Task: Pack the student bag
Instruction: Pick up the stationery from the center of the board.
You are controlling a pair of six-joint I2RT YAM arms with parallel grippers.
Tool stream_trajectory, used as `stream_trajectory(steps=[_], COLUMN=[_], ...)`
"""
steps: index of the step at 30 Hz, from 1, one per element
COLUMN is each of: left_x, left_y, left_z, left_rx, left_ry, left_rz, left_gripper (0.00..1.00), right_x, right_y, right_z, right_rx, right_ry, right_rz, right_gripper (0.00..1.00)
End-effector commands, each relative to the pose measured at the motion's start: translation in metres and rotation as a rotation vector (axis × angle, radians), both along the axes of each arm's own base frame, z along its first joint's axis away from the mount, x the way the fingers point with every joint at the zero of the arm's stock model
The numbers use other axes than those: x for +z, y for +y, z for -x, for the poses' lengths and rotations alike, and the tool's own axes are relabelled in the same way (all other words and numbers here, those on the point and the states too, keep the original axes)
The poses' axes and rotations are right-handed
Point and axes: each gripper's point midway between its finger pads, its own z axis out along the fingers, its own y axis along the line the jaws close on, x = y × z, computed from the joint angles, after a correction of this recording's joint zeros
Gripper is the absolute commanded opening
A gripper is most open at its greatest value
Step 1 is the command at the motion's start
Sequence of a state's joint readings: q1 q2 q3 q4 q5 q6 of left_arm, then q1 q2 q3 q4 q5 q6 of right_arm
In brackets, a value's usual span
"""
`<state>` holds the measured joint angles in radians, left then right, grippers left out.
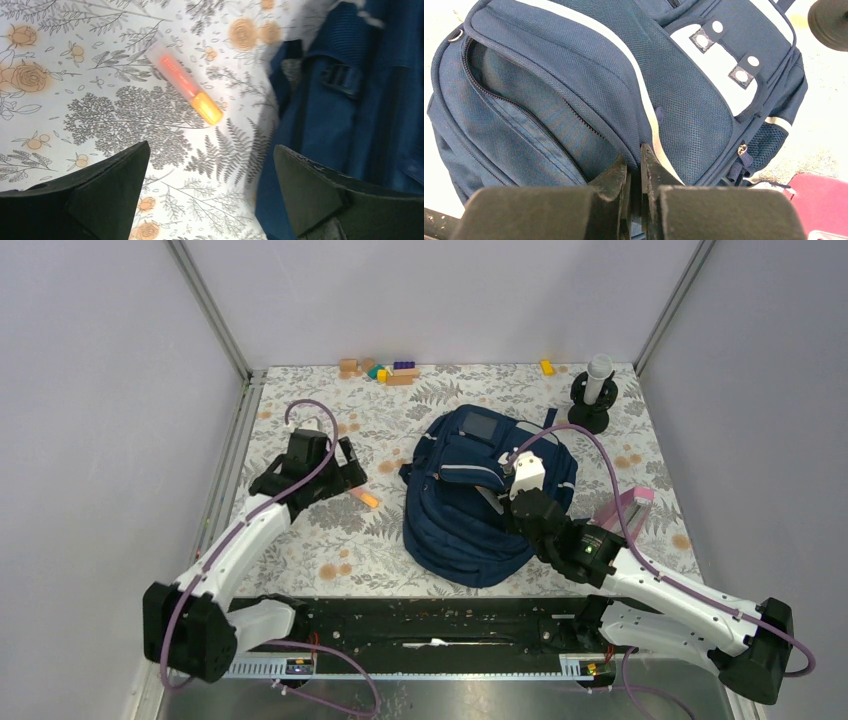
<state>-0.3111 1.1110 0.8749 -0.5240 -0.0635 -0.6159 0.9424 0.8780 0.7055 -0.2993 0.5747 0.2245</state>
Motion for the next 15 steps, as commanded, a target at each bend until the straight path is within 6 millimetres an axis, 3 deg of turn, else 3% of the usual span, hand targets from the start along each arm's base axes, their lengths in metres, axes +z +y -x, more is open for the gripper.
stream_trajectory(steps=[1,6,10,15], left_x=[-0.018,-0.048,-0.070,-0.081], left_y=[0.011,0.018,0.012,0.003], left_z=[-0.016,-0.025,-0.033,-0.047], left_rx=[-0.002,-0.006,-0.016,-0.023], left_ry=[0.051,0.149,0.213,0.243], left_rz=[-0.092,-0.183,-0.180,-0.163], left_gripper=[0.99,0.96,0.93,0.87], right_x=[0.015,0.014,0.013,0.009], right_y=[0.005,0.005,0.005,0.006], right_z=[-0.006,-0.004,-0.003,-0.001], right_rx=[-0.013,-0.001,0.007,0.018], right_ry=[-0.054,-0.056,-0.062,-0.054], right_rz=[-0.054,-0.055,-0.067,-0.076], right_gripper=[0.00,0.00,0.00,0.00])
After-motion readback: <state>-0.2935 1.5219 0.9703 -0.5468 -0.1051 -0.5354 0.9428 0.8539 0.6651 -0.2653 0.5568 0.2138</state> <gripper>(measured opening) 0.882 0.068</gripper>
